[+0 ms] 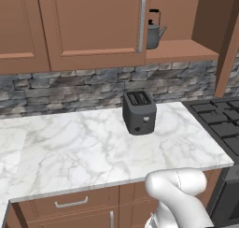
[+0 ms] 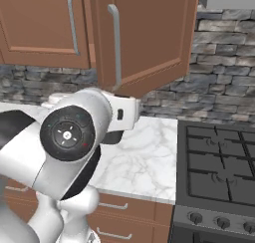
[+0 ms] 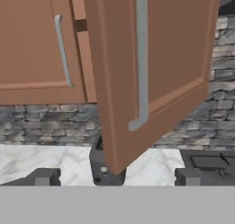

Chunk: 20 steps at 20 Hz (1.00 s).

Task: Open the cabinet, pick the kettle from the cabinet, and place it in the sink.

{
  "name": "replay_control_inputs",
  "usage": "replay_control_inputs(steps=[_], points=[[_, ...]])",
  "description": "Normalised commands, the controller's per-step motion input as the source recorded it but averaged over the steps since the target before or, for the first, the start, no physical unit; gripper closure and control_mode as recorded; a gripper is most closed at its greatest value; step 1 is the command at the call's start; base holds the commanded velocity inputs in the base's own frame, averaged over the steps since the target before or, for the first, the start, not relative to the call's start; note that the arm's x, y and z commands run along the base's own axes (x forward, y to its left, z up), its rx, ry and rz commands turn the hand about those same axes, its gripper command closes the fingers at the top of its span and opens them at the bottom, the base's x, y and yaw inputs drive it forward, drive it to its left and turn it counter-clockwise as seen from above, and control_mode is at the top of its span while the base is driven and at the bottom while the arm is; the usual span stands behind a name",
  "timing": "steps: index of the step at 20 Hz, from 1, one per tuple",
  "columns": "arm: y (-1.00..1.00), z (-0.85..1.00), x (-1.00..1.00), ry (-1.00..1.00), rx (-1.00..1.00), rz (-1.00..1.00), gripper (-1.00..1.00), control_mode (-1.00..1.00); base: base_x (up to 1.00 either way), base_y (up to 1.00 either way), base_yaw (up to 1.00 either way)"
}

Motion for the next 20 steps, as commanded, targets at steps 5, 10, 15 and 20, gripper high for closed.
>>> replay_control_inputs(steps=[5,10,15,20], points=[[0.51,0.00,-0.20,0.18,-0.01,-0.21,-1.00,-1.00,0.00,0.00,0.00],[0.49,0.03,-0.07,0.32,0.00,-0.16,-1.00,-1.00,0.00,0.00,0.00],[0.38,0.08,0.11,0.40,0.11,-0.14,-1.00,-1.00,0.00,0.00,0.00],[0.34,-0.02,0.25,0.03,0.26,-0.27,-1.00,-1.00,0.00,0.00,0.00]])
